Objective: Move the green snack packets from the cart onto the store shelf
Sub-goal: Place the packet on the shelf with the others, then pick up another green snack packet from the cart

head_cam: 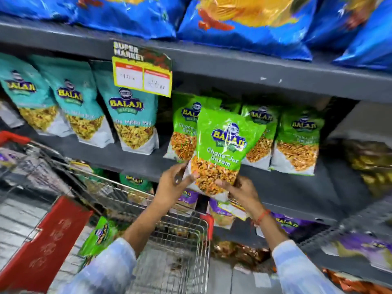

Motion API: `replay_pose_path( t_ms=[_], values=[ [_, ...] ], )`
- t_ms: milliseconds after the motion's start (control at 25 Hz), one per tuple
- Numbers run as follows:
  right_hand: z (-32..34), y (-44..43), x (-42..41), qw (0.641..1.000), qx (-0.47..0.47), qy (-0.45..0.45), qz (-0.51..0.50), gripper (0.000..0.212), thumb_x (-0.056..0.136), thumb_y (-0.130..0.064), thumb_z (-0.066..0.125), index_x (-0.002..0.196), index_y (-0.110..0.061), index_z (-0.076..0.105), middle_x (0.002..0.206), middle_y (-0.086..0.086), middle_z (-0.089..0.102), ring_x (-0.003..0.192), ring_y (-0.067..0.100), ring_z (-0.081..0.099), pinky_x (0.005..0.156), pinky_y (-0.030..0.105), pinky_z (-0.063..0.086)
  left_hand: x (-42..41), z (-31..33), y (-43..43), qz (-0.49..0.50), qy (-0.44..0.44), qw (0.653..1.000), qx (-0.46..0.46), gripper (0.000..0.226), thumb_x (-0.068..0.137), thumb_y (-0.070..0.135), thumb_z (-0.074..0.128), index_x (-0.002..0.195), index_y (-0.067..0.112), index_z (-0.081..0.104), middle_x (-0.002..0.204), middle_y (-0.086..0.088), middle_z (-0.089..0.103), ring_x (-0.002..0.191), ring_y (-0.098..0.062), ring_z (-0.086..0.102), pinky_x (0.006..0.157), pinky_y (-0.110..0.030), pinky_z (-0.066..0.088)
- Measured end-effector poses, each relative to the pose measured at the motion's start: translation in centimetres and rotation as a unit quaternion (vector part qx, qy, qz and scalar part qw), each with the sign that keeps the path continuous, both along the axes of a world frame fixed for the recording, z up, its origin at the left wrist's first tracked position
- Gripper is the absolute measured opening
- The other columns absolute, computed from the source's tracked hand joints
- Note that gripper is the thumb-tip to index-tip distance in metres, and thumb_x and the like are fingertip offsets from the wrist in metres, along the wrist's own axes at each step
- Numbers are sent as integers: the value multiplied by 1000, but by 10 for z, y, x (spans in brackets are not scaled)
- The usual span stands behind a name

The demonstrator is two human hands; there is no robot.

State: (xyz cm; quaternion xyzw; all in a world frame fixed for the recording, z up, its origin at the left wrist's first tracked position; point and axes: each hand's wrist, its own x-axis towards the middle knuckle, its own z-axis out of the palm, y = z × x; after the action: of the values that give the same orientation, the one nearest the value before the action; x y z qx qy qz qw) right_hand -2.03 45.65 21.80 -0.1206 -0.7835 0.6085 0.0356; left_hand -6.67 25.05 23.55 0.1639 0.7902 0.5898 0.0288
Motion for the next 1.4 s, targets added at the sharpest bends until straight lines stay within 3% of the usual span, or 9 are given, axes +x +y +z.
replay_pose_path(
  t_ms=[80,280,480,640,760,880,1120,1280,1400],
  values=[
    [5,12,-14,996,-12,51,-68,29,77,-17,74,104,-13,62,95,1,69,75,-11,62,72,6,48,-14,0,29,30,-14,999,33,41,78,8,70,117,4,57,103,-6,64,87,-3,59,72,-6,46],
    [-7,32,-43,987,-21,97,-128,24,78,-16,73,92,-25,56,80,-17,54,75,3,53,70,23,49,-45,-19,77,72,-18,995,-62,49,81,12,68,126,2,52,120,-25,57,103,-33,59,89,-40,49],
    [-23,23,-46,975,-63,86,-196,51,84,-16,66,129,-4,45,121,5,52,116,17,48,100,35,39,-36,-29,77,68,19,991,-118,55,80,12,66,131,7,46,123,-21,55,107,-36,57,87,-38,47],
    [-22,-23,-25,931,53,199,-301,43,84,-27,62,118,-5,52,111,10,53,103,22,53,96,27,41,-9,-43,40,107,24,993,-43,38,81,11,66,117,14,54,112,-11,59,102,-29,59,89,-41,50],
    [-31,-75,-11,949,73,239,-192,35,85,-32,56,111,-8,52,102,5,48,94,9,47,89,6,35,12,-69,-8,165,-4,986,-22,27,84,18,63,109,23,56,105,0,62,97,-21,61,81,-35,52],
    [-60,-122,-6,965,91,231,-83,28,86,-29,57,107,-11,54,100,3,50,92,9,49,88,8,38,36,-101,-60,266,-74,961,-1,19,82,10,65,99,17,61,99,-7,65,83,-14,61,73,-18,51],
    [-148,-213,-15,977,141,117,111,19,82,-22,61,93,-7,61,95,12,62,88,11,54,83,17,45,43,-181,-188,445,-239,862,-44,23,79,14,67,93,-4,63,85,-18,70,80,-18,66,70,-21,47],
    [-208,-253,-51,945,210,0,252,20,80,-12,67,97,-1,64,101,20,64,95,30,62,84,38,48,26,-236,-248,503,-323,797,-87,17,77,17,71,79,0,67,90,-32,69,82,-31,63,67,-31,45],
    [-255,-269,-70,884,323,-16,339,27,86,-9,60,113,-5,61,121,19,61,114,31,57,96,39,45,21,-277,-277,484,-384,784,-61,21,80,21,68,62,16,59,62,-7,68,79,-20,55,59,-25,46]
  ],
)
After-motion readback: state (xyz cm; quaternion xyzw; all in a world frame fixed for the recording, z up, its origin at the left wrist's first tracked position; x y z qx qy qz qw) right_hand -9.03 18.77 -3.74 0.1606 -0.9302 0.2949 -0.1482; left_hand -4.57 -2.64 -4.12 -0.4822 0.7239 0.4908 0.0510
